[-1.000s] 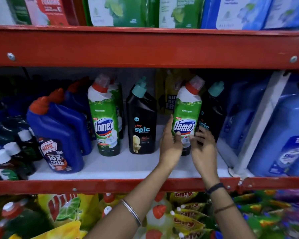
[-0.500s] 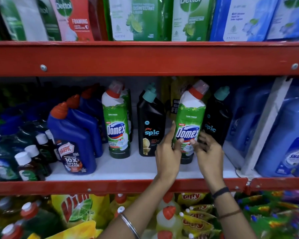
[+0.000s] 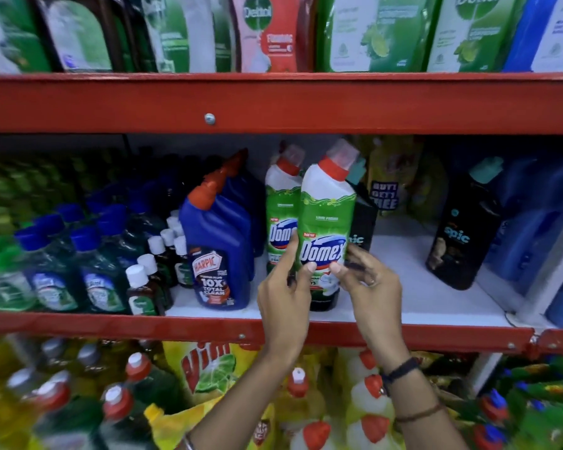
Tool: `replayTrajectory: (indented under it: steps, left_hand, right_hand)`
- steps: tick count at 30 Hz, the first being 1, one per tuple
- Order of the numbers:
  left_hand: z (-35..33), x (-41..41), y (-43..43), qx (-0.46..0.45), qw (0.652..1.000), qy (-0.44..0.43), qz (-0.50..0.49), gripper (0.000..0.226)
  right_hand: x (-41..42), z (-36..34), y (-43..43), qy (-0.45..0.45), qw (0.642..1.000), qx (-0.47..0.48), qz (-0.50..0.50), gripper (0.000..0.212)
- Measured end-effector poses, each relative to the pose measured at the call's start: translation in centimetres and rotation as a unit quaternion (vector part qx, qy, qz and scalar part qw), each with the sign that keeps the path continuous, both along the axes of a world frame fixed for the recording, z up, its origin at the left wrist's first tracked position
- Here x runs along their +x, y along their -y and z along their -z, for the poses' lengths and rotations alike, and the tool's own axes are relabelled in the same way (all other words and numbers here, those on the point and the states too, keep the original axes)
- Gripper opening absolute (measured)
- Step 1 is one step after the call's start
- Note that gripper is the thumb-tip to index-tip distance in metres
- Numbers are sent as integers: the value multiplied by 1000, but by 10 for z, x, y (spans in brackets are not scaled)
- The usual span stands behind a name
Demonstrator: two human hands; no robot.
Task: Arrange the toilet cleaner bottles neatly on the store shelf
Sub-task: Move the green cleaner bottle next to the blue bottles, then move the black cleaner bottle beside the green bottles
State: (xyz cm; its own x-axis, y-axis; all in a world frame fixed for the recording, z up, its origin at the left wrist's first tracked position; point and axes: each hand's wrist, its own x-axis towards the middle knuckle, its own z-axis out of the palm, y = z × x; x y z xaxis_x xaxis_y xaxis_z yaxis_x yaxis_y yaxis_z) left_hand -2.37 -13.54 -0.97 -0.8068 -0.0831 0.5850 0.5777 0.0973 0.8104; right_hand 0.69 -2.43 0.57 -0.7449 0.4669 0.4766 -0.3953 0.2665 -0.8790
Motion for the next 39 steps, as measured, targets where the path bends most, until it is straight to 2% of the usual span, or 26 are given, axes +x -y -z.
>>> replayTrajectory:
  steps: [7, 21, 26, 31, 34, 36, 39]
  left_hand:
    - [5, -21, 31, 6, 1000, 18, -22, 54]
    - [18, -26, 35, -24, 999, -1, -46, 54]
    - [18, -9, 24, -11, 994, -89, -59, 50]
    - [5, 9, -18, -27, 980, -193, -33, 38]
    - [-2, 13, -55, -19, 986, -159, 56, 37]
    - [-7, 13, -81, -23, 988, -82, 129, 40]
    - [-13, 4, -125, -78, 974, 22, 212, 50]
  right_hand:
    - [-28, 6, 36, 20, 999, -18, -21, 36]
    - [-38, 17, 40, 30, 999, 5, -27, 37]
    - [-31, 18, 32, 22, 999, 23, -35, 44]
    - [-9, 14, -15, -19, 999, -10, 47, 34]
    - [6, 10, -53, -61, 987, -19, 144, 32]
    - [11, 10, -82, -76, 976, -21, 205, 34]
    - [11, 14, -124, -53, 966, -11, 252, 41]
